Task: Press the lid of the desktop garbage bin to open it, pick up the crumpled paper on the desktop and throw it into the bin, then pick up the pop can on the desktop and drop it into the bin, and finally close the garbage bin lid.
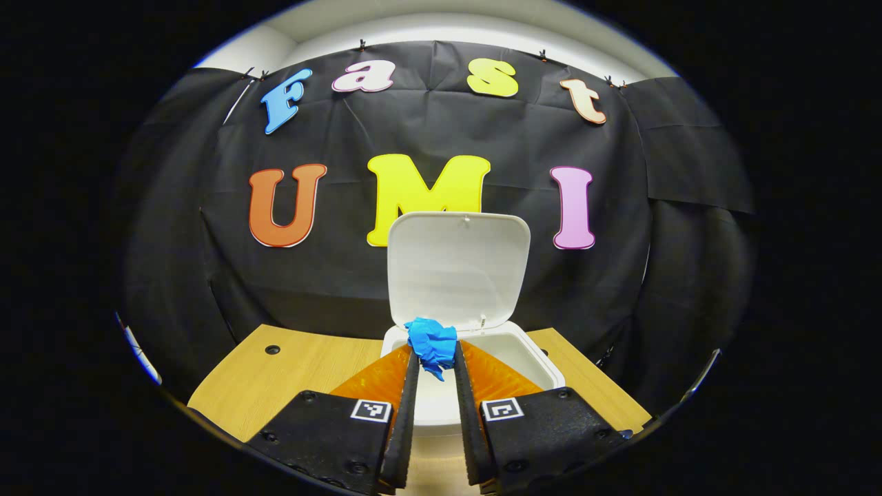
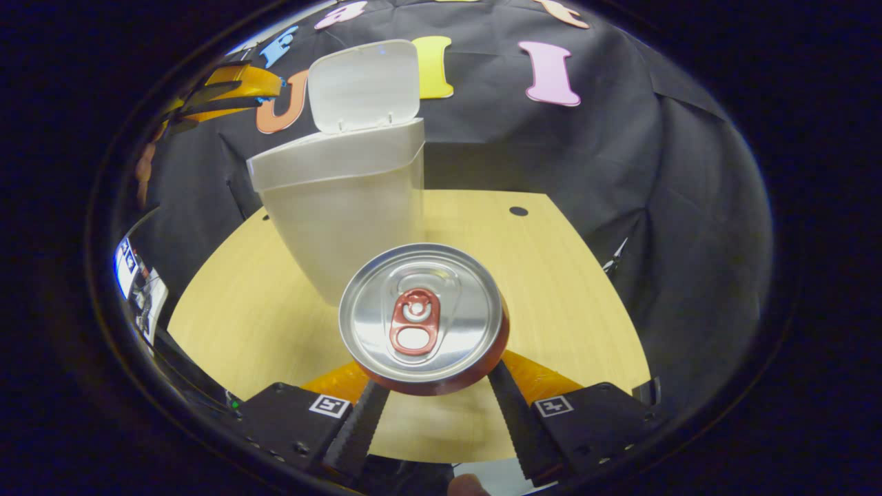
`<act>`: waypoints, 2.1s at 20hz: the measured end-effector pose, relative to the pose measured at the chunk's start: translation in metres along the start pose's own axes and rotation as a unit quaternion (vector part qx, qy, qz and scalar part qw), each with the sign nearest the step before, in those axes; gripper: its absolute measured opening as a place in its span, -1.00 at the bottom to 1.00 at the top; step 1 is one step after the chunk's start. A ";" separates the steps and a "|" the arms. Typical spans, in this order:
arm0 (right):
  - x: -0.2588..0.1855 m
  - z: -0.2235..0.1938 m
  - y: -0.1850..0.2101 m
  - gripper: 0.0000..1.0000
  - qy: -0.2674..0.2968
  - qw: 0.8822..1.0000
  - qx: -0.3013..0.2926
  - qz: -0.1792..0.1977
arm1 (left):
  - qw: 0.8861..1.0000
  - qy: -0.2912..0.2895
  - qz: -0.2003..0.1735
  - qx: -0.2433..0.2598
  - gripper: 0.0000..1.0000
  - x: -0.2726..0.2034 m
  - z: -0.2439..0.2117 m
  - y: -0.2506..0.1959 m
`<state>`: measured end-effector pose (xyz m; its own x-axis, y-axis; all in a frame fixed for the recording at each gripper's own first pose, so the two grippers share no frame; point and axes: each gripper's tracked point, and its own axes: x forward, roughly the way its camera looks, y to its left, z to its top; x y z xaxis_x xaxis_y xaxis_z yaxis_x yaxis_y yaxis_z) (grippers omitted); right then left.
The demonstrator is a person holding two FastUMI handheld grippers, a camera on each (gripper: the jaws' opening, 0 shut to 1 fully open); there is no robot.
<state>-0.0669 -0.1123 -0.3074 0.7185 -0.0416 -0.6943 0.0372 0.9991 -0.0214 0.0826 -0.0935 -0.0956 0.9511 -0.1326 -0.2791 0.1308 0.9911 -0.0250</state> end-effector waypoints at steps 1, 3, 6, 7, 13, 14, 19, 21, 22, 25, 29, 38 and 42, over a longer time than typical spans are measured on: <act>0.000 0.006 -0.005 0.63 -0.006 1.000 -0.005 -0.006 | 1.000 -0.002 -0.003 0.003 -0.32 0.004 0.001 -0.003; 0.000 0.014 -0.010 0.63 -0.015 1.000 -0.005 -0.012 | 1.000 0.007 -0.008 0.000 -0.29 0.014 -0.003 -0.007; -0.001 0.024 -0.018 0.63 -0.022 1.000 -0.010 -0.016 | 0.999 0.031 -0.010 -0.016 -0.12 0.022 -0.017 -0.009; -0.003 0.027 -0.020 0.63 -0.024 0.999 -0.014 -0.017 | 0.999 0.038 -0.010 -0.017 -0.09 0.024 -0.021 -0.007; 0.002 0.038 -0.022 0.63 -0.020 0.999 -0.020 -0.018 | 0.999 0.044 0.005 -0.001 0.97 0.025 -0.026 0.004; 0.002 0.041 -0.021 0.63 -0.018 1.000 -0.018 -0.017 | 0.999 0.041 0.005 -0.002 0.97 0.023 -0.026 0.006; -0.003 0.070 -0.016 0.63 -0.022 0.999 -0.025 -0.010 | 1.000 0.024 0.005 -0.012 0.96 0.005 -0.019 0.020; -0.006 0.086 -0.010 0.63 -0.023 0.999 -0.026 -0.005 | 1.000 0.016 0.015 -0.015 0.96 -0.006 -0.017 0.034; -0.009 0.096 -0.007 0.63 -0.027 0.999 -0.027 -0.002 | 1.000 0.010 0.020 -0.014 0.96 -0.011 -0.014 0.041; -0.017 0.132 0.006 0.63 -0.043 0.998 -0.035 0.007 | 1.000 -0.008 0.023 -0.004 0.96 -0.027 -0.010 0.055; -0.029 0.178 0.026 0.63 -0.063 0.996 -0.049 0.025 | 0.999 -0.014 0.043 -0.006 0.96 -0.045 -0.012 0.074; -0.029 0.266 0.093 0.62 -0.114 0.984 -0.120 0.061 | 0.993 -0.028 0.113 -0.012 0.96 -0.091 -0.008 0.140; -0.014 0.278 0.126 0.63 -0.107 0.984 -0.118 0.084 | 0.989 -0.026 0.143 -0.001 0.96 -0.114 -0.009 0.165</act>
<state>0.1205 0.0117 -0.1002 0.8316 0.1475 -0.5354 -0.2375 0.9659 -0.1029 -0.0066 0.0853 -0.0762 0.9625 0.1525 -0.2245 -0.1459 0.9882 0.0461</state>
